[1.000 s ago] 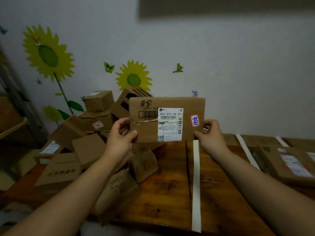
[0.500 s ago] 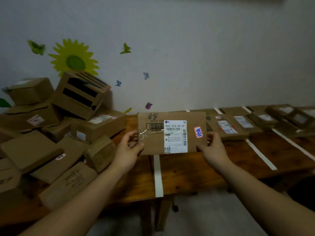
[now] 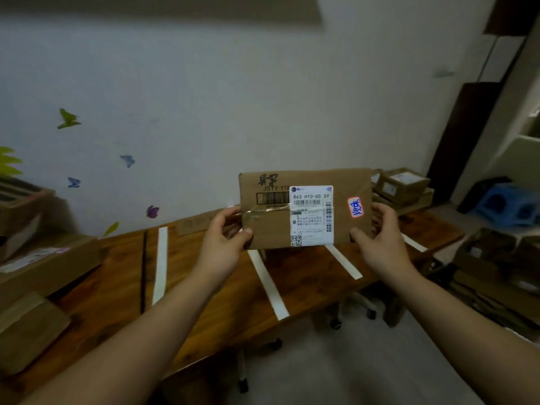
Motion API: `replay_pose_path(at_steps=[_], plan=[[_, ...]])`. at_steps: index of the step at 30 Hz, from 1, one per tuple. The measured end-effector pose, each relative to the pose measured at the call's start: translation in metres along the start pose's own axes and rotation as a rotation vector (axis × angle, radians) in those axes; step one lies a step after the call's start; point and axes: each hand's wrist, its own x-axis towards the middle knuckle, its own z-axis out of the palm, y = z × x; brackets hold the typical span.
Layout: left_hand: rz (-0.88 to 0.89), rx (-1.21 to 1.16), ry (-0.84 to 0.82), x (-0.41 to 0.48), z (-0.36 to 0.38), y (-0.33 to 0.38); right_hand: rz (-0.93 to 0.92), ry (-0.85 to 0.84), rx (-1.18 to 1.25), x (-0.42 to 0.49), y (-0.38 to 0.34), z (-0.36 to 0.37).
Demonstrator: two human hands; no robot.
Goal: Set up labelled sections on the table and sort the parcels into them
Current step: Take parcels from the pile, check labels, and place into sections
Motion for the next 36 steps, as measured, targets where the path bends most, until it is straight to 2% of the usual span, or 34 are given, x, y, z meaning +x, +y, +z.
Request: replay_pose_path(at_steps=[8, 15, 21, 31, 36], plan=[[-0.019, -0.034, -0.16, 0.023, 0.136, 0.013, 0.068, 0.129, -0.018, 0.047, 0.051, -0.11], [-0.025, 0.067, -0.283, 0.071, 0.23, -0.01, 0.192, 0.183, 0.007, 0.096, 0.111, -0.153], [-0.08, 0.111, -0.371, 0.141, 0.325, -0.039, 0.269, 0.212, -0.084, 0.181, 0.16, -0.187], [-0.184, 0.202, -0.517, 0.232, 0.459, -0.067, 0.418, 0.181, -0.144, 0.313, 0.218, -0.248], [-0.313, 0.246, -0.524, 0.238, 0.504, -0.095, 0.439, 0.068, -0.283, 0.363, 0.256, -0.268]])
